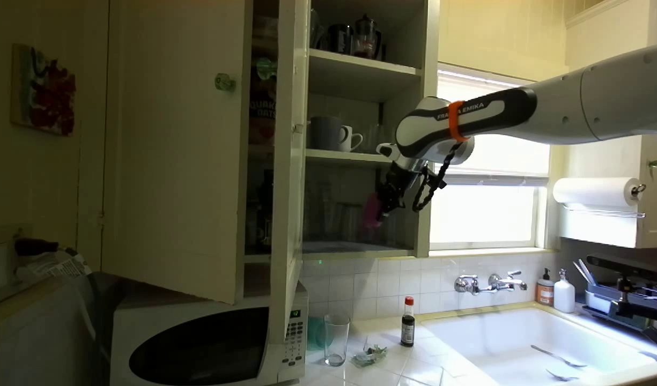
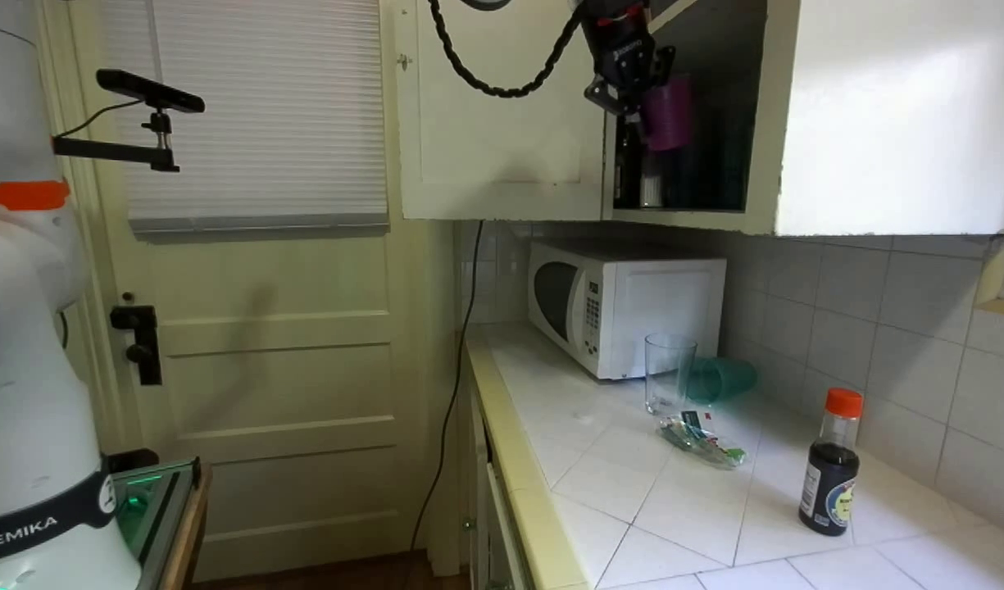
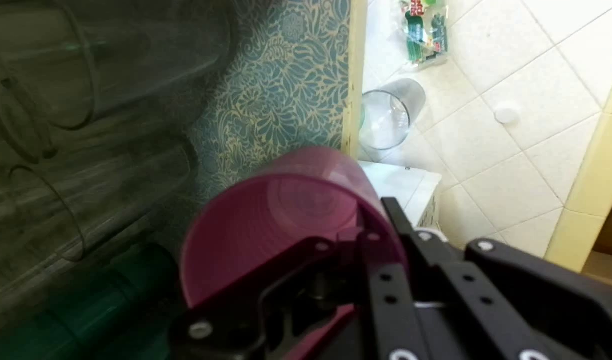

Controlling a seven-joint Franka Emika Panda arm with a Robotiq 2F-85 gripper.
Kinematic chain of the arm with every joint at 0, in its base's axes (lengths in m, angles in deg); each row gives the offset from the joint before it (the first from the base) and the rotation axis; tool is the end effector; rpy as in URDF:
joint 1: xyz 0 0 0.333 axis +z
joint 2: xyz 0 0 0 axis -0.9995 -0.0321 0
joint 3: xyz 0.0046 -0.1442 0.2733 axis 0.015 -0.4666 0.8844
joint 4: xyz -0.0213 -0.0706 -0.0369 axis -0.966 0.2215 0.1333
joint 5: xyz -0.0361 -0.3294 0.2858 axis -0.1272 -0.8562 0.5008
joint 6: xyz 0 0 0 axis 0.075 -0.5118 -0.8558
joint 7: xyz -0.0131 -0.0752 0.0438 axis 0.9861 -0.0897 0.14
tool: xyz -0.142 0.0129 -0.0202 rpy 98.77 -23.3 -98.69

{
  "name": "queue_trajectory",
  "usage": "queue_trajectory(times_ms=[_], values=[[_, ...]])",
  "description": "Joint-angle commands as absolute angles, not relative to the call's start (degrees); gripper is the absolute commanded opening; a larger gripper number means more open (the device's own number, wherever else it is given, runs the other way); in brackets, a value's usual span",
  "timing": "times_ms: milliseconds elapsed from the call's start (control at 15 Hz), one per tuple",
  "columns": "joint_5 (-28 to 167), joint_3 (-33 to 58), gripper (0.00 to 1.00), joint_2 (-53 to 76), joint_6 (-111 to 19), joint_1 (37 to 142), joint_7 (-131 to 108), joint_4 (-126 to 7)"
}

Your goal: Put the purple cup on the bottom shelf of the open upper cabinet.

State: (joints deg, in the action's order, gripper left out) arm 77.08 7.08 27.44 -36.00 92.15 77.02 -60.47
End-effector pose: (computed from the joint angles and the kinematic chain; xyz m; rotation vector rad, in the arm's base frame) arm 0.6659 -0.0586 0.6187 2.1561 1.7033 0.6180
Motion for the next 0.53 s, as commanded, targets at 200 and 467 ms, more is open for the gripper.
queue_trajectory(times_ms=[200, 467], values=[[82.4, 12.7, 0.01, 21.4, -22.0, 88.7, 81.0, -48.2], [79.7, 14.6, 0.01, 19.9, -14.9, 88.7, 76.9, -46.3]])
